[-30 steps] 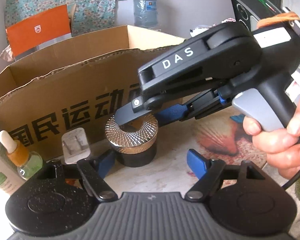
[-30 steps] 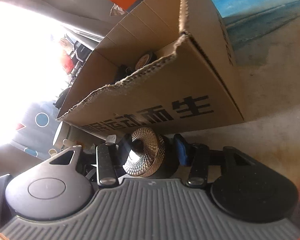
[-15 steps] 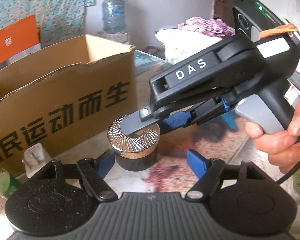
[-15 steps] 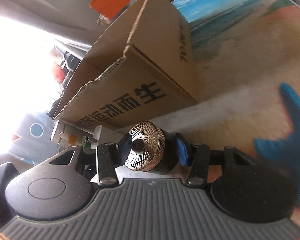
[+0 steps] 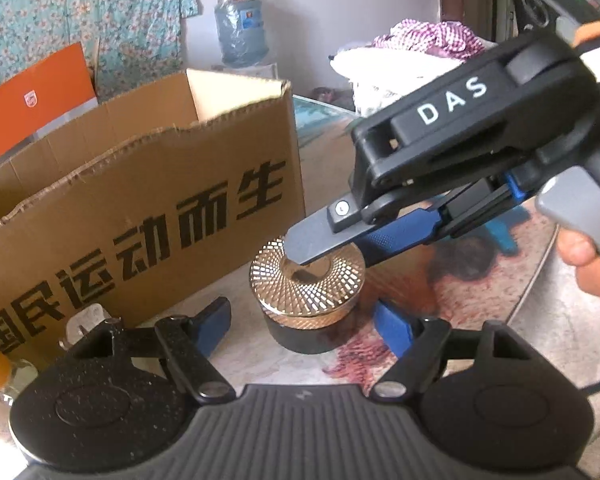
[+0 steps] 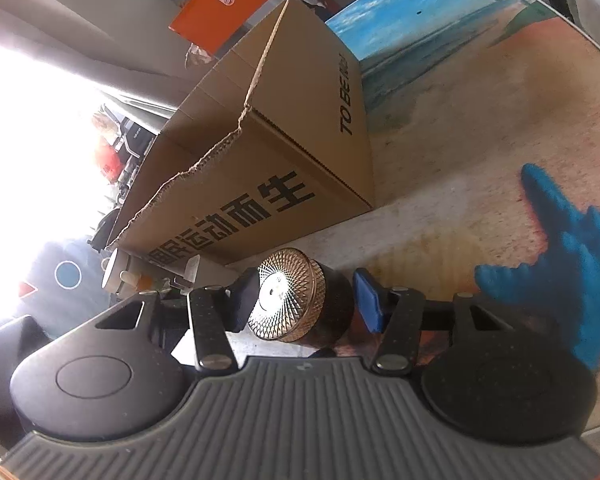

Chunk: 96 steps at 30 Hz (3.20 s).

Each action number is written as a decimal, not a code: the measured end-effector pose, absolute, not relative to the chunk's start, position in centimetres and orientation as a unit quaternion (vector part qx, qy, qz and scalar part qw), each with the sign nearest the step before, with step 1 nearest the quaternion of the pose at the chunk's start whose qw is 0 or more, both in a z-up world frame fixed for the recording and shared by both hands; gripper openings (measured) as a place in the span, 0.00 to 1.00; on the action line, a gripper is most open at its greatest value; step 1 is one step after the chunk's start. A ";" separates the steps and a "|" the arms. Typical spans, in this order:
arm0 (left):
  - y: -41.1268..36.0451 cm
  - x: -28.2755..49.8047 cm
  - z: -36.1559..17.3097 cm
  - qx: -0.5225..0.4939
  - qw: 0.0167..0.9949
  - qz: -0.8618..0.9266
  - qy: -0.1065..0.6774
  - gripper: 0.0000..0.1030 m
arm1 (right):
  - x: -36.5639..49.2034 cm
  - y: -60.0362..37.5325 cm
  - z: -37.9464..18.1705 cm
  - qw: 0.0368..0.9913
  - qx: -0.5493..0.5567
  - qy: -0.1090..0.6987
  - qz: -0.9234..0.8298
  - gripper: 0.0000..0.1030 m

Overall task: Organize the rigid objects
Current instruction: 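Lift the gold-lidded jar with the right gripper and carry it toward the box, then lower the jar into the box and open the right gripper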

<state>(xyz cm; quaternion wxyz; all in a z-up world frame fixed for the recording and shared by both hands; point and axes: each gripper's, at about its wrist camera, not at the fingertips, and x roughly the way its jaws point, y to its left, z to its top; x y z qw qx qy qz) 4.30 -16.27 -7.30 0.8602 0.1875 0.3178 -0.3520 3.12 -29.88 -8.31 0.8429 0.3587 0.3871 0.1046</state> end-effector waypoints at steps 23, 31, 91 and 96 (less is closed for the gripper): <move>-15.3 3.5 -6.6 0.171 0.848 -0.347 0.361 0.56 | 2.8 -27.1 -7.9 0.840 0.329 0.418 0.105 0.50; -15.8 4.1 -6.6 0.166 0.848 -0.340 0.371 0.56 | 2.9 -27.3 -8.0 0.836 0.337 0.420 0.104 0.52; -11.5 3.7 2.7 0.120 0.893 -0.320 0.291 0.55 | 1.2 -24.1 1.2 0.900 0.243 0.342 0.122 0.51; -11.3 6.5 6.7 0.114 0.903 -0.311 0.274 0.55 | 2.8 -24.0 5.8 0.916 0.216 0.308 0.143 0.51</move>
